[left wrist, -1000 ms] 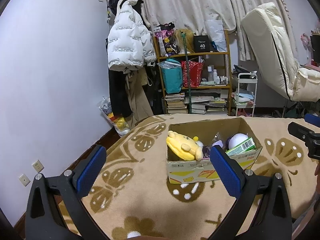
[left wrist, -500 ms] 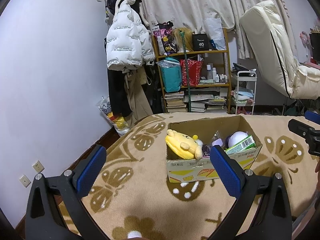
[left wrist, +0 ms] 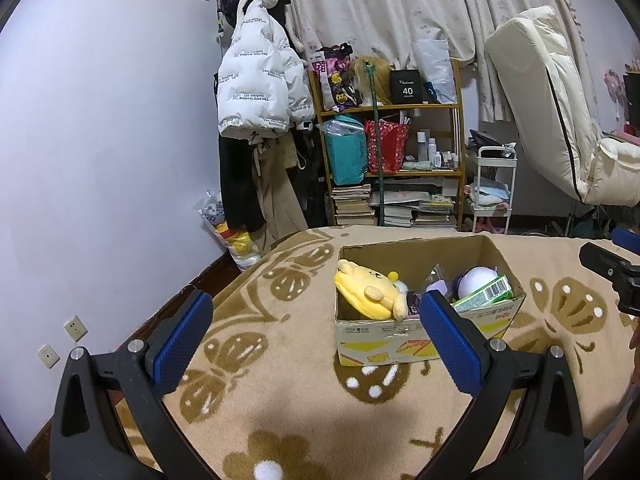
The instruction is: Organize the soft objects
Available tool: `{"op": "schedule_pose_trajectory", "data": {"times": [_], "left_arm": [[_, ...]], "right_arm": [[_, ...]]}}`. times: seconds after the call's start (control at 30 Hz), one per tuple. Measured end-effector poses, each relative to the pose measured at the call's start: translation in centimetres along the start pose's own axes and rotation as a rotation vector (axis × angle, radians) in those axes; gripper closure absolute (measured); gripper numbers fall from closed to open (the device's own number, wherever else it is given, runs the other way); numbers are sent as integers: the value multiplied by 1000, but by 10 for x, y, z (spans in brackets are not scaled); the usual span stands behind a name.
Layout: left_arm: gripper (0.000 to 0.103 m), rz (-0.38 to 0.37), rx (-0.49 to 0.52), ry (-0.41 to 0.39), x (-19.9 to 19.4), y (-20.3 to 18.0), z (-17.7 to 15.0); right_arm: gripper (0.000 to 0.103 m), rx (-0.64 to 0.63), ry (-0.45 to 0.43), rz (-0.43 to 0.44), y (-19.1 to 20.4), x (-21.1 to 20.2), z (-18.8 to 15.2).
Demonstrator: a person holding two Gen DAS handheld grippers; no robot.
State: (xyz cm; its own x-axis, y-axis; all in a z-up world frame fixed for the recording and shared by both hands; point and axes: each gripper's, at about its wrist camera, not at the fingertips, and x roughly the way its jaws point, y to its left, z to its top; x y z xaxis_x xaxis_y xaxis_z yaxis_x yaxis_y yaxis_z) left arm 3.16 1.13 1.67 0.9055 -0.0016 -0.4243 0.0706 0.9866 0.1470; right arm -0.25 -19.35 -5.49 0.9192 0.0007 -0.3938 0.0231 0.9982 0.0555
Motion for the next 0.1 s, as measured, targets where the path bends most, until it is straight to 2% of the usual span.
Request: {"op": "schedule_pose_trajectory", "data": {"times": [0.1], "left_arm": [[1, -4, 9, 5, 0, -2, 0]], "right_arm": [[0, 2, 0, 0, 0, 0, 0]]}}
